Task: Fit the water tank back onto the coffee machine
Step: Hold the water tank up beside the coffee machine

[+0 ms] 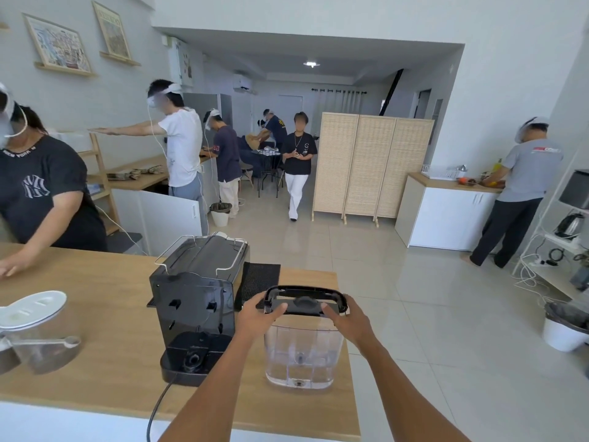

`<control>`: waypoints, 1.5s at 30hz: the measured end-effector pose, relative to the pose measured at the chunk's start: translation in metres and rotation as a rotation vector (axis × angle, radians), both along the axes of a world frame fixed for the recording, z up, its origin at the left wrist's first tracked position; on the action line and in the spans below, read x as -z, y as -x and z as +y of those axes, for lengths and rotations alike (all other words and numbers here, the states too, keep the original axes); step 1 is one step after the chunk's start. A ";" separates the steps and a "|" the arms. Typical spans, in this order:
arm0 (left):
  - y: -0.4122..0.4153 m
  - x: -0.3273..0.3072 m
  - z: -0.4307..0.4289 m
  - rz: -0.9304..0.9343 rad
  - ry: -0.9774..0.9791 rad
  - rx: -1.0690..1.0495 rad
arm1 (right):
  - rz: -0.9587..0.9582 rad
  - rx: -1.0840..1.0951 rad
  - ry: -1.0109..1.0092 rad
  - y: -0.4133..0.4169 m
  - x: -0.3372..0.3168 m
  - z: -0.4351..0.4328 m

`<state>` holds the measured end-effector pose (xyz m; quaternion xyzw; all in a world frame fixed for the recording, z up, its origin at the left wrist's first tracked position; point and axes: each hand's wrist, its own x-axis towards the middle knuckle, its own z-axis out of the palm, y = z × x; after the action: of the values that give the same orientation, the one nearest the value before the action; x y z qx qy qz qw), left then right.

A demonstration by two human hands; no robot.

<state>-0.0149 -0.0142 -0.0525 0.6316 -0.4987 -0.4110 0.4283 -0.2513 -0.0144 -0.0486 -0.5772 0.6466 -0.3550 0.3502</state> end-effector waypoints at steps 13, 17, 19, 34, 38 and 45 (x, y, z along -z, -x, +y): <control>0.001 -0.007 0.003 -0.342 0.090 -0.019 | 0.010 0.041 0.233 -0.004 0.000 0.003; -0.001 -0.010 0.002 -0.424 0.082 0.036 | 0.049 0.024 0.220 -0.005 -0.001 0.005; -0.002 -0.013 0.002 -0.456 0.087 0.064 | 0.067 0.011 0.229 -0.005 -0.001 0.006; 0.006 -0.029 0.001 -0.353 -0.028 0.082 | 0.044 0.040 0.145 -0.020 -0.011 0.011; 0.007 -0.029 0.000 -0.328 -0.061 0.065 | 0.061 0.118 0.162 -0.024 -0.011 0.007; 0.001 -0.029 -0.003 -0.274 -0.094 0.125 | 0.063 0.124 0.135 -0.028 -0.008 0.005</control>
<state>-0.0161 -0.0167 -0.0236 0.6687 -0.5709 -0.3701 0.2998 -0.2236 -0.0097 -0.0405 -0.5693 0.6664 -0.4003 0.2675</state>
